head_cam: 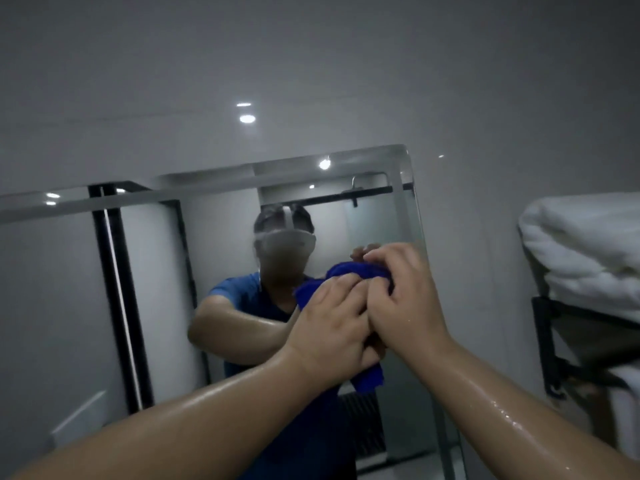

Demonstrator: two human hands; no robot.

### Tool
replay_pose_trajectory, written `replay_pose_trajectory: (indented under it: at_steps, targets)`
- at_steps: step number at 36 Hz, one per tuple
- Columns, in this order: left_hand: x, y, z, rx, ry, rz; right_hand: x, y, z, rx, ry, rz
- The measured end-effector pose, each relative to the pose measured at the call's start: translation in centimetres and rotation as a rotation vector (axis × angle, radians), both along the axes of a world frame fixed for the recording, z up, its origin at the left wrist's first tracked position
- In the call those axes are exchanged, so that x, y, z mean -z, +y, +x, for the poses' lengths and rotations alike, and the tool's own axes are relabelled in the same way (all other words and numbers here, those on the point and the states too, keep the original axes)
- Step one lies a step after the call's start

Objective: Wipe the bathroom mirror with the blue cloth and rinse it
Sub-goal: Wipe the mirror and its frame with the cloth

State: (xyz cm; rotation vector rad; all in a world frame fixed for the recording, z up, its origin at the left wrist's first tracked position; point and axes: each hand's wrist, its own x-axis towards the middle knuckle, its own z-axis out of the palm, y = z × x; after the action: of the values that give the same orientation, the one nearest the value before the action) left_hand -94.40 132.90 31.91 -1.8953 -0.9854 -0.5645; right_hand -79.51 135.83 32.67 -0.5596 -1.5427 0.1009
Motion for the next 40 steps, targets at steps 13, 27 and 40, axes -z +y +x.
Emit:
replay_pose_trajectory:
  at_steps: [13, 27, 40]
  targets:
    - [3.4, -7.1, -9.7, -0.308, -0.109, 0.196, 6.9, -5.0, -6.7, -0.238, -0.192, -0.654]
    - [14.0, -27.1, -5.4, 0.323, -1.389, -0.796, 20.7, -23.7, -3.5, -1.192, 0.055, -1.219]
    - [32.6, -38.5, -7.5, -0.119, -2.225, -1.02, 32.0, -33.8, -4.9, -0.37, -0.019, -1.514]
